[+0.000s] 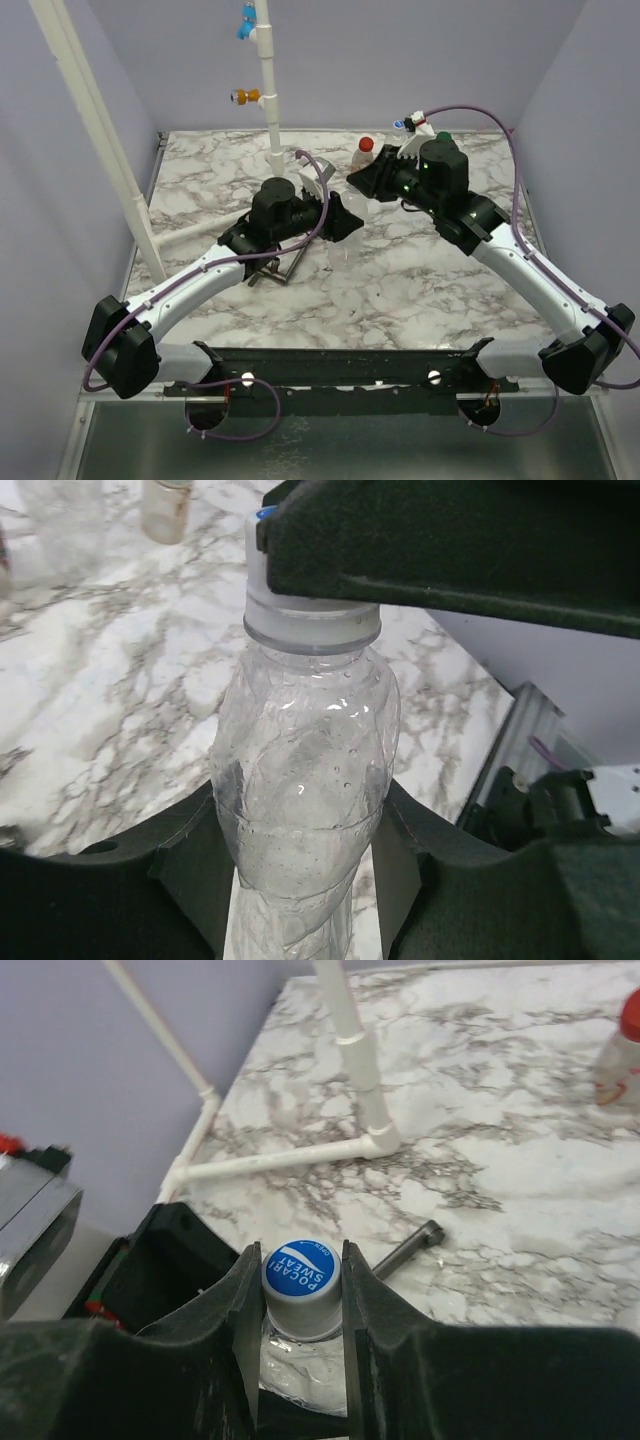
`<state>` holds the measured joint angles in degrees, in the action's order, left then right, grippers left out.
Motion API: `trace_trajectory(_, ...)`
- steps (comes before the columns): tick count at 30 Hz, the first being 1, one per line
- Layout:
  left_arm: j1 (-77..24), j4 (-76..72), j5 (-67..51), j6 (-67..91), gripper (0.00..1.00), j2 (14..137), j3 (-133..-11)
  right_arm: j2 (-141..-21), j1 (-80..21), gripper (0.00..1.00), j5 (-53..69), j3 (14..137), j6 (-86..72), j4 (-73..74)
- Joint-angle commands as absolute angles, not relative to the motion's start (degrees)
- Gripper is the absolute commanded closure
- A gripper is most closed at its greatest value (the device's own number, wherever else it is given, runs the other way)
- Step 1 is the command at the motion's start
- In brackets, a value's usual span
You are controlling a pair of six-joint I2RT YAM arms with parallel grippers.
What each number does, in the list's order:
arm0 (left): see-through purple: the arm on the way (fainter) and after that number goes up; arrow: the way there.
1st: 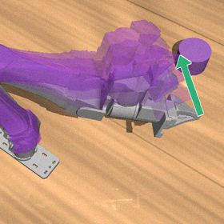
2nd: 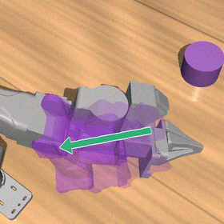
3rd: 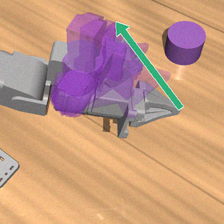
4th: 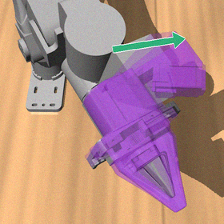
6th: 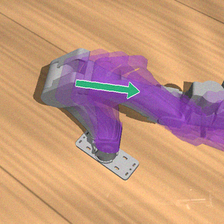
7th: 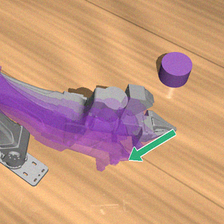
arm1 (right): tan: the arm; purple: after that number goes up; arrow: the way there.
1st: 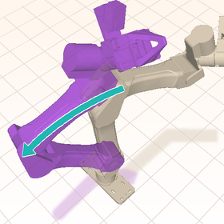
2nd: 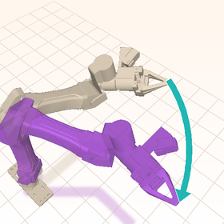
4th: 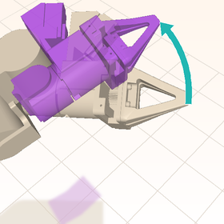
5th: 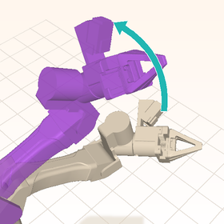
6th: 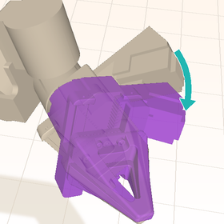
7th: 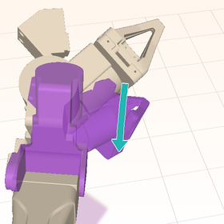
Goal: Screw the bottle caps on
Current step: Screw the bottle cap onto the plastic bottle.
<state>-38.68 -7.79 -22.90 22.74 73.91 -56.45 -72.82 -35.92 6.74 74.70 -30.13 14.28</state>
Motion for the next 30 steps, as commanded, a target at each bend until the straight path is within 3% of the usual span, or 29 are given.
trace_trajectory(1, -40.18, -4.74, 4.27, 17.92, 1.00, 75.01, -60.34, -76.36, -42.12, 1.00, -8.83, 80.64, -35.22, 29.02)
trace_trajectory(6, -42.18, -4.66, 12.33, 17.01, 1.00, 77.11, -62.79, -81.40, -46.09, 1.00, -18.81, 87.21, -38.01, 34.96)
trace_trajectory(10, -42.72, -4.31, 14.00, 16.53, 1.00, 78.39, -64.22, -82.25, -46.32, 0.99, -17.69, 87.03, -39.51, 33.30)
trace_trajectory(12, -42.73, -4.03, 12.84, 16.27, 1.00, 78.44, -64.12, -81.47, -46.32, 0.89, -16.51, 85.96, -39.06, 31.36)
trace_trajectory(18, -42.51, -0.54, 6.98, 13.78, 1.00, 77.36, -62.47, -76.92, -40.69, 0.27, -9.59, 84.73, -36.40, 28.62)
trace_trajectory(20, -42.22, -0.11, 3.04, 13.62, 1.00, 76.67, -61.60, -74.32, -37.46, 0.15, -5.45, 83.44, -34.86, 26.41)
trace_trajectory(23, -41.33, 1.14, -3.71, 13.62, 1.00, 75.57, -59.94, -71.10, -32.95, 0.05, 3.94, 81.74, -31.92, 22.62)
trace_trajectory(30, -37.01, -4.51, -28.95, 17.23, 1.00, 72.11, -55.34, -67.03, -23.12, 0.04, 34.90, 73.22, -27.59, 10.72)
